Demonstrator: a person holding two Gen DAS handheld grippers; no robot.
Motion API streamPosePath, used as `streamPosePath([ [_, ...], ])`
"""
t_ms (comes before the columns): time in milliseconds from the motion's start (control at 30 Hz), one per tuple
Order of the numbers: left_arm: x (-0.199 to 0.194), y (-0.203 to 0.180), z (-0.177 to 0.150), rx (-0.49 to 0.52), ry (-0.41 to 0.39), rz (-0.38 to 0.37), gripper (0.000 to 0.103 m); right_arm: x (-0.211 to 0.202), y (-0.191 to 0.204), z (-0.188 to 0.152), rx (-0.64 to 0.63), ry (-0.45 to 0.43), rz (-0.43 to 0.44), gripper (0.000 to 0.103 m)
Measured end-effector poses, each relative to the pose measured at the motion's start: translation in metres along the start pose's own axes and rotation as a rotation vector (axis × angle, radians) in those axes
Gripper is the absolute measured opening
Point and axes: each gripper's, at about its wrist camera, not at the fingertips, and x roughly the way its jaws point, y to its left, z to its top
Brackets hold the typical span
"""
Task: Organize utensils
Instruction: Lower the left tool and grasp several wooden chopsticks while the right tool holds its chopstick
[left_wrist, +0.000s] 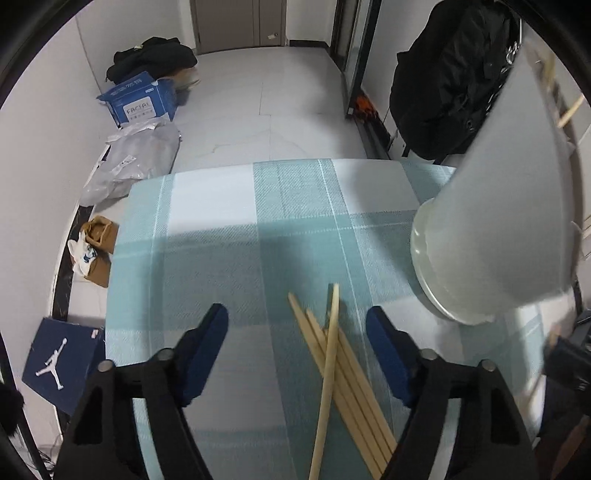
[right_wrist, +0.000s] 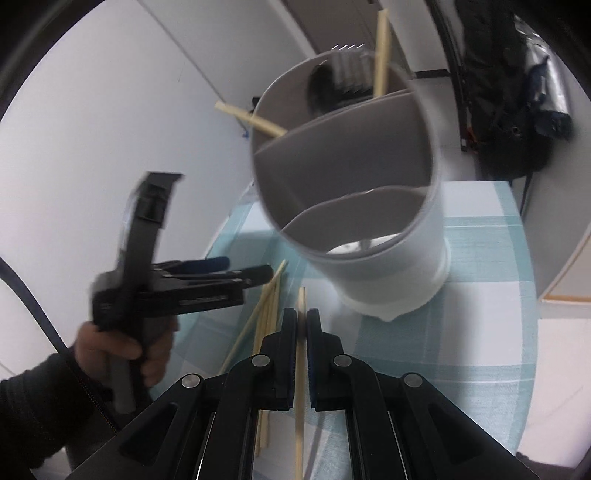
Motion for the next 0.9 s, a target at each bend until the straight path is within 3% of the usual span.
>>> streamPosePath([
  [200, 0.010, -0.006, 0.003, 0.031, 0.036, 0.006, 0.041, -0.013, -0.014, 0.004, 0.024, -0.020, 0.001, 0.004],
  [300, 0.011, -0.017, 0.002, 0.081, 0.044, 0.019, 0.035, -0.012, -0.014, 0.007, 0.026, -0.031, 0.001, 0.004],
  [433, 0.011, -0.028, 0.002, 0.153, 0.046, 0.044, 0.013, -0.019, -0.011, 0.003, 0.018, -0.038, -0.005, 0.004],
  [500, 0.010, -0.028, 0.005, 0.148, 0.057, 0.017, 0.005, -0.018, -0.011, 0.004, 0.013, -0.039, -0.007, 0.004],
  [667, 0.007, -0.022, 0.009, 0.075, 0.064, -0.025, 0.001, -0.021, -0.009, 0.001, 0.008, -0.056, -0.009, 0.004],
  [900, -0.017, -0.010, 0.007, -0.042, -0.013, -0.047, 0.000, -0.027, -0.006, -0.001, 0.012, -0.079, -0.013, 0.004],
])
